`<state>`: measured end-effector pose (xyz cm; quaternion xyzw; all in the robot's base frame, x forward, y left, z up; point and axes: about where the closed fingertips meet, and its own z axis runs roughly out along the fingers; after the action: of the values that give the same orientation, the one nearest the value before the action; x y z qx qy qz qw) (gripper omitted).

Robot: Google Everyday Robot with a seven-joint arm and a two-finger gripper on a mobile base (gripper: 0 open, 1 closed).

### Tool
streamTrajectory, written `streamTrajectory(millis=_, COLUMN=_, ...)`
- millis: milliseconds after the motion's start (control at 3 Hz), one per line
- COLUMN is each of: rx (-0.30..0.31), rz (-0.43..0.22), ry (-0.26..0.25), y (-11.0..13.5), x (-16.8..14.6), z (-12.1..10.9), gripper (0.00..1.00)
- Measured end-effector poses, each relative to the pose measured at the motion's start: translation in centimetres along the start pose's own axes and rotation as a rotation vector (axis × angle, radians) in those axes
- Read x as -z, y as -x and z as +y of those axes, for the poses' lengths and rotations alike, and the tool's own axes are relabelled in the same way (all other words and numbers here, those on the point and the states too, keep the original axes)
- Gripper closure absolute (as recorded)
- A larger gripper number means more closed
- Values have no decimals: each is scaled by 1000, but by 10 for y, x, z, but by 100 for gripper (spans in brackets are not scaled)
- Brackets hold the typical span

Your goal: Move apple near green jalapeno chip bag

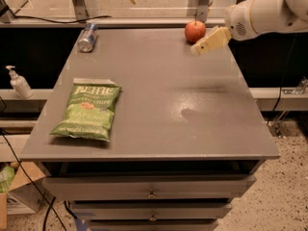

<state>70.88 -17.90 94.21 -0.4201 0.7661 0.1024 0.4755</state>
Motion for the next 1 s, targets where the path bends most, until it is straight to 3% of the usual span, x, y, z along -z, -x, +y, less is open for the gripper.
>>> streamTrajectory(millis=667, rx=-40, rz=-15, ry=-29, y=-9, x=-13, z=-5, gripper=0)
streamTrajectory(millis=1000, rx=-67, rz=-53, ry=-56, y=-9, x=-41, z=-12, gripper=0)
